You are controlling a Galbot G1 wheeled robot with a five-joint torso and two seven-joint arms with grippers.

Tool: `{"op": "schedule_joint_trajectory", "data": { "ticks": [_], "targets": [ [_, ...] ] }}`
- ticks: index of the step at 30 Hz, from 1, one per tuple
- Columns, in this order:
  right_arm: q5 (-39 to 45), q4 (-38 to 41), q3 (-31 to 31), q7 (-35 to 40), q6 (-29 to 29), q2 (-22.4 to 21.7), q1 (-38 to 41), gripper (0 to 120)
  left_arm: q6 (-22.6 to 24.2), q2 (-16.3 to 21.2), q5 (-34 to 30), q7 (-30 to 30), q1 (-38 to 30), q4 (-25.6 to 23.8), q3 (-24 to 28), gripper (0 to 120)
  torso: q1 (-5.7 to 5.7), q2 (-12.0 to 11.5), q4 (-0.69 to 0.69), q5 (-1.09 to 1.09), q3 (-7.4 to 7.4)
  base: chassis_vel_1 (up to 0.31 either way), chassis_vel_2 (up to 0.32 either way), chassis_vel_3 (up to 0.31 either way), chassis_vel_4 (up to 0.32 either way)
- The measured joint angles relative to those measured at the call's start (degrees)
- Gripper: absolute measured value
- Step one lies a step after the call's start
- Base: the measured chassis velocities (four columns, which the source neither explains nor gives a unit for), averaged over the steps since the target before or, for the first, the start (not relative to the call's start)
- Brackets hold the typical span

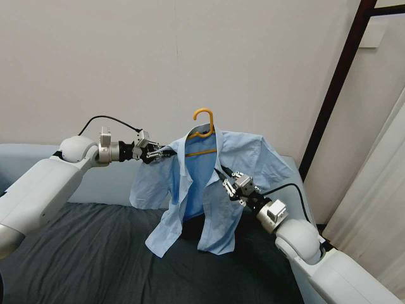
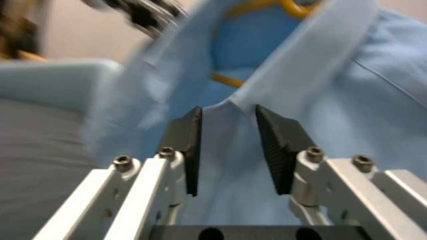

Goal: Pick up the clothes from the sofa and hang them on the clothes hanger.

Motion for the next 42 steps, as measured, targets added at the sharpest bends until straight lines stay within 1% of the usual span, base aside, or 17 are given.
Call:
{"op": "schedule_joint_trajectory", "data": {
  "ticks": [1,4,5,6,7,8,9,13,14,18,23,25,27,33,38,40,42],
  "targets": [
    [0.00,0.00,0.00,0.00,0.00,0.00,0.00,35,0.00,0.00,0.00,0.00,0.00,0.00,0.00,6,0.00,0.00,0.00,0.00,0.00,0.000,0.000,0.000,0.000],
    [11.81,1.39,4.96,-19.37,4.18,-3.55,-0.39,50,-0.21,-1.07,1.09,7.01,-4.66,5.33,2.45,6,0.00,0.00,0.00,-0.01,0.00,0.000,0.000,0.000,0.000],
    [11.81,1.39,4.96,-19.37,4.18,-3.55,-0.39,50,-0.21,-1.07,1.09,7.01,-4.66,5.33,2.45,6,0.00,0.00,0.00,-0.01,0.00,0.000,0.000,0.000,0.000],
    [14.77,2.01,6.81,-23.87,4.43,-4.88,0.11,53,-0.23,-1.60,1.59,9.89,-6.49,7.35,3.28,6,0.00,0.00,0.00,-0.02,0.00,0.000,0.000,0.000,0.000],
    [16.64,2.57,7.75,-25.22,4.43,-5.80,0.68,58,-0.25,-2.13,2.34,12.18,-7.86,8.76,3.76,6,0.00,0.00,0.00,-0.02,0.00,0.000,0.000,0.000,0.000],
    [18.38,3.33,8.53,-24.51,3.99,-7.06,1.49,64,-0.37,-2.72,3.43,14.24,-8.98,10.03,4.01,6,0.00,0.00,0.01,0.01,0.00,0.000,0.000,0.000,0.000],
    [18.38,3.33,8.53,-24.51,3.99,-7.06,1.49,64,-0.37,-2.72,3.43,14.24,-8.98,10.03,4.01,6,0.00,0.00,0.01,0.01,0.00,0.000,0.000,0.000,0.000],
    [22.10,4.56,9.33,-13.59,-2.57,-12.07,5.49,83,-1.24,-4.24,5.93,17.58,-10.69,11.87,4.39,6,0.00,0.00,0.01,-0.01,0.00,0.000,0.000,0.000,0.000],
    [22.10,4.56,9.33,-13.59,-2.57,-12.07,5.49,83,-1.24,-4.24,5.93,17.58,-10.69,11.87,4.39,6,0.00,0.00,0.01,-0.01,0.00,0.000,0.000,0.000,0.000],
    [27.42,2.74,7.24,-12.57,-8.83,-15.59,9.07,98,-1.38,-4.28,6.13,18.53,-10.55,10.49,4.05,6,0.00,0.00,0.00,-0.01,0.00,0.000,0.000,0.000,0.000],
    [30.49,-0.41,3.91,-17.76,-13.57,-17.05,12.75,100,-1.53,-3.57,6.23,19.01,-9.73,8.37,3.70,6,0.00,0.00,0.02,0.00,0.00,0.000,0.000,0.000,0.000],
    [31.68,-4.26,2.96,-25.22,-16.42,-17.11,14.48,100,-1.99,-3.21,6.48,19.02,-8.79,7.04,3.46,6,0.00,0.00,0.04,-0.01,0.00,0.000,0.000,0.000,0.000],
    [31.22,-6.41,2.43,-28.84,-17.38,-17.01,15.33,100,-2.58,-2.84,6.82,19.00,-7.80,5.85,3.09,6,0.00,0.00,0.02,-0.02,0.00,0.000,0.000,0.000,0.000],
    [28.44,-9.86,0.56,-30.40,-17.94,-16.62,16.68,100,-3.19,-1.86,6.86,18.80,-4.87,2.29,1.75,6,0.00,0.00,0.02,-0.02,0.00,0.000,0.000,0.000,0.000],
    [25.83,-12.14,0.78,-35.76,-19.53,-16.55,17.44,100,-3.45,-1.88,6.80,18.68,-4.05,1.51,1.36,6,0.00,-0.01,0.02,-0.01,0.00,0.000,0.000,0.000,0.000],
    [23.86,-13.11,1.75,-41.08,-20.74,-16.77,17.58,91,-3.83,-2.18,6.84,18.51,-3.57,1.44,1.23,6,0.00,-0.01,0.00,-0.01,0.00,0.000,0.000,0.000,0.000],
    [23.56,-13.15,1.84,-41.59,-20.85,-16.81,17.59,90,-3.85,-2.22,6.86,18.50,-3.48,1.41,1.22,6,0.00,-0.01,-0.01,-0.01,0.00,0.000,0.000,0.000,0.000]
  ]
}}
